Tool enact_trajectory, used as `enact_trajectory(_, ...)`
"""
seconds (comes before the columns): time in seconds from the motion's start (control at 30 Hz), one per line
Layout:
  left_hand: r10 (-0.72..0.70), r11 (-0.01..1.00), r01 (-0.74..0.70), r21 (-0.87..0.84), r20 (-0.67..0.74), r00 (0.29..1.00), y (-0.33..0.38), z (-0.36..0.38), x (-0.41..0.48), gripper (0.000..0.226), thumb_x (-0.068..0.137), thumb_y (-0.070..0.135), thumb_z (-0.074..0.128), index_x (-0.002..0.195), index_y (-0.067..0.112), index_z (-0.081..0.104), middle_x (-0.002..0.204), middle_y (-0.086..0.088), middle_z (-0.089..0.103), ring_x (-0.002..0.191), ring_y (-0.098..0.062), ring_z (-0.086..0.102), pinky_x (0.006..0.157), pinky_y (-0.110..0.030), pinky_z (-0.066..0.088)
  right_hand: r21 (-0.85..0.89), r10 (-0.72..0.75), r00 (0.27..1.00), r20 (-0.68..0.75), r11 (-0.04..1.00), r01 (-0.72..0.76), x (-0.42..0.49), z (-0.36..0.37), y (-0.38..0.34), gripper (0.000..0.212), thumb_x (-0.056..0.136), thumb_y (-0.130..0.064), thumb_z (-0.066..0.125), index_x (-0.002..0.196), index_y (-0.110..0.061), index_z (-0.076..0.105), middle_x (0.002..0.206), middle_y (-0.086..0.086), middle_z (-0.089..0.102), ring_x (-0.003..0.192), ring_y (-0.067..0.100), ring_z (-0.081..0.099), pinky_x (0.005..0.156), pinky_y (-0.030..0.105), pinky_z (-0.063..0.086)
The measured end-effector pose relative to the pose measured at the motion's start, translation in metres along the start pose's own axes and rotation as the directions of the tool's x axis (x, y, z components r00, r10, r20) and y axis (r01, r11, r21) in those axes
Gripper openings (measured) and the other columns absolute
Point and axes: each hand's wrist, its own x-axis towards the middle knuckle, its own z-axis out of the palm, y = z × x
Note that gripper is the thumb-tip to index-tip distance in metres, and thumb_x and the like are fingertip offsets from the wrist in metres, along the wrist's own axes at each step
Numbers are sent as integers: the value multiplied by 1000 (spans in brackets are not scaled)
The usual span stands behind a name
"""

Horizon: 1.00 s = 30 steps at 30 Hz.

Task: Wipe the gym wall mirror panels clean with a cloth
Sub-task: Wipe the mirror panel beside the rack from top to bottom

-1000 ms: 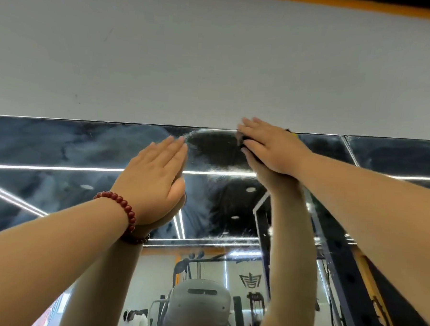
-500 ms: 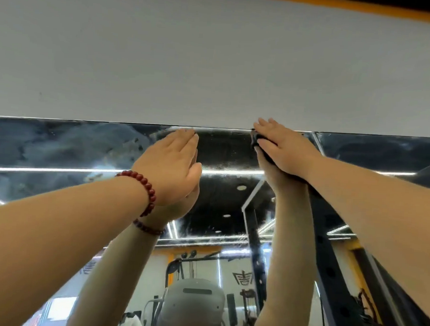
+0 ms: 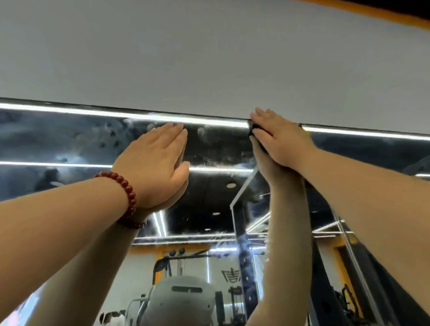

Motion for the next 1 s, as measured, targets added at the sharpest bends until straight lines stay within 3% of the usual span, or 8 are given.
enact_trajectory(0.2,144,988,-147,40,68,987,1,1,1,92,72,53,-15,157,22,-2,165,5,-5,151,-9,-4,119,-26,-3,22,-313,945,92,950,313,-2,13,-59,46,107,-32,37,153,-29,32,162,-12,23,150,6,12,117,24,10)
enact_trajectory(0.4,81,996,-85,28,121,989,10,-8,3,84,79,51,1,158,24,3,166,7,0,151,-10,0,121,-32,6,69,94,996,4,993,-94,-7,-4,15,47,108,-29,33,155,-22,29,164,-5,21,152,13,12,122,31,9)
enact_trajectory(0.5,19,1000,-19,-6,70,997,28,-9,4,83,81,51,10,158,19,12,165,3,9,151,-15,7,121,-34,8,56,34,999,-4,998,-33,-4,2,-10,48,108,-32,33,155,-24,30,163,-7,21,151,13,12,123,33,11)
enact_trajectory(0.6,-8,999,6,32,44,999,38,3,0,84,84,55,6,158,16,2,166,-1,0,152,-17,-2,121,-35,-1,68,-187,981,40,980,184,-15,8,-32,46,106,-31,39,152,-27,35,161,-11,26,150,8,13,120,29,11)
enact_trajectory(0.67,-26,999,25,21,28,999,38,10,-1,83,84,56,5,158,17,-1,166,0,-4,152,-16,-5,120,-33,-5,99,-236,970,51,968,230,-23,5,-22,46,106,-30,42,152,-27,36,160,-12,28,149,6,14,117,22,10)
enact_trajectory(0.8,16,1000,-15,25,-11,1000,39,10,-2,82,86,57,4,158,18,4,166,1,0,152,-15,-1,115,-27,-9,96,71,997,0,993,-71,-13,-3,21,48,108,-33,34,155,-24,28,164,-5,21,152,13,11,121,31,8)
enact_trajectory(0.9,69,998,-69,9,-59,996,41,8,-8,86,83,58,5,153,14,31,158,-2,32,145,-19,27,117,-32,17,5,188,980,-73,982,-188,-7,5,12,49,109,-34,28,156,-23,25,165,-3,18,152,18,9,122,40,11)
enact_trajectory(1.0,62,998,-65,-27,-74,995,42,4,-13,81,84,55,11,145,15,44,147,-2,45,135,-19,38,109,-35,32,57,0,1000,-28,998,2,-23,11,-20,48,108,-35,32,154,-25,31,164,-6,20,152,16,10,122,37,12)
